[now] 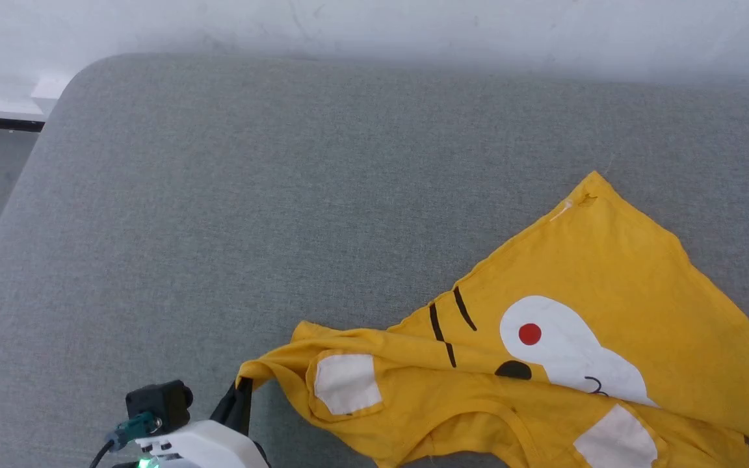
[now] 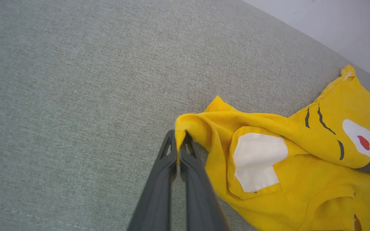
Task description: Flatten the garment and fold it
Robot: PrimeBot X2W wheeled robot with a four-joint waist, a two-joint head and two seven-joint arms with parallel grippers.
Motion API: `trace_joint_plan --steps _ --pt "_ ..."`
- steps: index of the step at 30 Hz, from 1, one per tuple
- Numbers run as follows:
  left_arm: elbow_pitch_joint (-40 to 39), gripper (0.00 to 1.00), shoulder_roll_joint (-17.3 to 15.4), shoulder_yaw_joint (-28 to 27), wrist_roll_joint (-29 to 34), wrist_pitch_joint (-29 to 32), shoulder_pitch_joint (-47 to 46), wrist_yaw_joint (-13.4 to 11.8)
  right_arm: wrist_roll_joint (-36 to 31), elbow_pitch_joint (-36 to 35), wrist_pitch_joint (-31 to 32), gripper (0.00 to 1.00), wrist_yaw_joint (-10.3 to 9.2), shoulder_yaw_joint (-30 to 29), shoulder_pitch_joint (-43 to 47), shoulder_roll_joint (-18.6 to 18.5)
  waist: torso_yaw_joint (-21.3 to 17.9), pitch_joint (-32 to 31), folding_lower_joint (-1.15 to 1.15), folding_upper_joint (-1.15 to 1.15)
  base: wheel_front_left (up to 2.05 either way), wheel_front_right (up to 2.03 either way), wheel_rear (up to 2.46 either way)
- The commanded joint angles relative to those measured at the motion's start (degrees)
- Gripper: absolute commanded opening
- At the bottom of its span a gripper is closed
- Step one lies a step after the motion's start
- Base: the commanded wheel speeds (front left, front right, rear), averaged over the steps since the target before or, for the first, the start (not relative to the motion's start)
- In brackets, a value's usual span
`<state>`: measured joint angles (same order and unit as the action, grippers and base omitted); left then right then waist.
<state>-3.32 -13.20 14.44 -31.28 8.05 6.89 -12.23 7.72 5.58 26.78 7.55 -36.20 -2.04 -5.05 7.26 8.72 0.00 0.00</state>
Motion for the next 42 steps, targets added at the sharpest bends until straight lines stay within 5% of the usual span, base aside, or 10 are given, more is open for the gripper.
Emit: trace_joint_plan --steps 1,7,13,22,37,38,39,41,42 --pt "0.1 0.00 -0.1 0.0 -0.2 -0.2 -0.3 0.2 0.9 -0.8 -3.7 1.00 -0.06 2.2 -1.3 -1.3 0.2 0.1 0.00 0.00 0.00 0.00 0.00" --pt "0.4 0.00 0.1 0.4 -0.5 -0.5 -1.1 0.6 3.3 -1.6 -22.8 1.00 -0.06 13.2 -6.2 -5.8 1.2 0.8 0.00 0.00 0.00 0.00 0.00" --pt "0.6 0.00 0.2 0.8 -0.4 -0.9 -2.0 0.7 4.5 2.8 -26.0 1.00 -0.06 25.6 -14.0 -9.8 2.7 2.6 0.00 0.00 0.00 0.00 0.00" --pt "1.7 0.00 1.7 2.2 -0.4 -2.4 -5.4 2.1 8.1 18.6 -12.3 1.00 -0.06 39.2 -29.5 -17.2 7.0 7.6 0.00 0.00 0.00 0.00 0.00" --pt "6.6 0.00 5.0 4.0 -1.2 -6.4 -9.2 4.1 8.4 28.4 15.1 1.00 -0.06 44.0 -40.3 -21.7 11.6 13.3 0.00 0.00 0.00 0.00 0.00" --pt "6.9 0.00 5.0 4.0 -1.2 -6.5 -9.3 4.2 8.6 28.3 16.4 0.90 -0.06 44.3 -40.3 -21.9 11.6 13.4 0.00 0.00 0.00 0.00 0.00" --pt "7.2 0.00 5.1 4.0 -1.3 -6.7 -9.4 4.3 8.8 28.0 17.4 0.42 -0.06 44.4 -40.3 -22.0 11.5 13.4 0.00 0.00 0.00 0.00 0.00" --pt "7.7 0.00 5.1 4.0 -1.4 -6.9 -9.5 4.3 8.7 27.4 19.4 0.05 -0.06 44.3 -39.9 -22.1 11.2 13.1 0.00 0.00 0.00 0.00 0.00" --pt "7.9 0.00 5.1 4.0 -1.4 -7.0 -9.6 4.3 8.6 26.9 19.8 0.00 -0.06 44.1 -39.6 -22.1 11.0 12.9 0.00 0.00 0.00 0.00 0.00"
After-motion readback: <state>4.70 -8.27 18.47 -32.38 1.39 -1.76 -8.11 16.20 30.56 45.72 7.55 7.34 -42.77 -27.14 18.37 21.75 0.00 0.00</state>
